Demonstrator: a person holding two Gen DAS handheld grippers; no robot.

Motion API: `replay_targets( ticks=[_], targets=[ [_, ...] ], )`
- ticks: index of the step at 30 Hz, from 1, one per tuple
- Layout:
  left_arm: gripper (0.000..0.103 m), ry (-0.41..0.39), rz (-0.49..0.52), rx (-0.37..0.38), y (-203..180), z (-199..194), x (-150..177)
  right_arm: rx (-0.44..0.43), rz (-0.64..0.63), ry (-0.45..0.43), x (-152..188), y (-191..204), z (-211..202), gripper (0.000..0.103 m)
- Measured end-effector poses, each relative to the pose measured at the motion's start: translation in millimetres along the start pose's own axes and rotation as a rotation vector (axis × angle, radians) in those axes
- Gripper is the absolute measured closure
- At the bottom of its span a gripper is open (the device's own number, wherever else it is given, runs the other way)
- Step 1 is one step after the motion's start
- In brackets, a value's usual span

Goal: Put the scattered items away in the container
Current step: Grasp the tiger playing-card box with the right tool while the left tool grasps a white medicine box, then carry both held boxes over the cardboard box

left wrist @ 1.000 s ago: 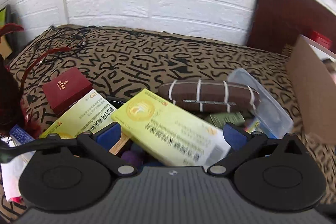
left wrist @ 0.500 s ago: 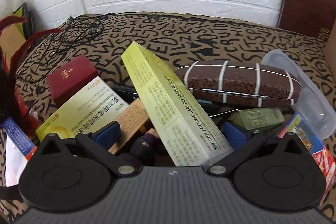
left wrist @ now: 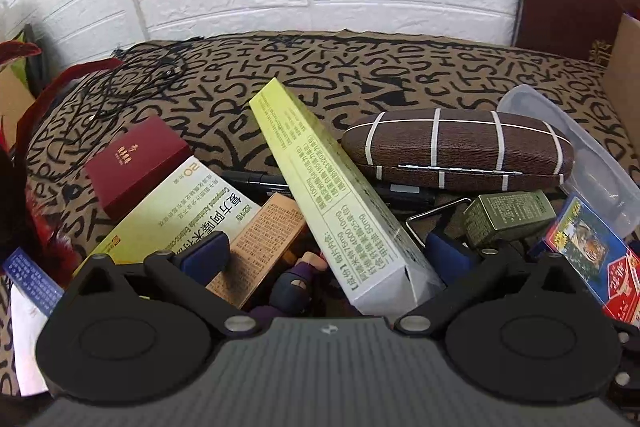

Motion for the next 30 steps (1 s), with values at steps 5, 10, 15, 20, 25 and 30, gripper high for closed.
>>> replay_targets(
  ticks=[5, 10, 15, 20, 25, 30],
  targets=[
    [0.008, -0.027, 0.002, 0.031, -1, 0, -3, -0.004, -0.025, -0.020, -4, 2, 10, 0.013],
    [0.072, -0.078, -0.008, 0.170, -1, -14, -6, 0.009, 0.002, -0.038, 0, 11, -6, 0.044],
    [0.082, -0.067, -0.038, 0.268, 3, -13, 3, 0.011, 0.030, -0.068, 9, 17, -24, 0.045],
    [0.082, -0.160, -0.024, 0.324, 3, -36, -4, 0.021, 0.067, -0.125, 2, 16, -42, 0.045],
    [0.082, -0.208, -0.015, 0.370, -1, -58, -19, 0.030, 0.084, -0.175, -9, 15, -58, 0.045],
    [0.082, -0.239, -0.026, 0.399, -1, -73, -27, 0.037, 0.095, -0.213, -17, 14, -70, 0.045]
  ],
)
Point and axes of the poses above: each gripper's, at about its wrist camera, not at the fingertips, and z roughly the way its jaws point, y to its left, x to its underside, the point moved 9 cm from there along z, roughly the way its jaws point, and after that the axes turned 5 degrees about -y, right-handed, at the moved point
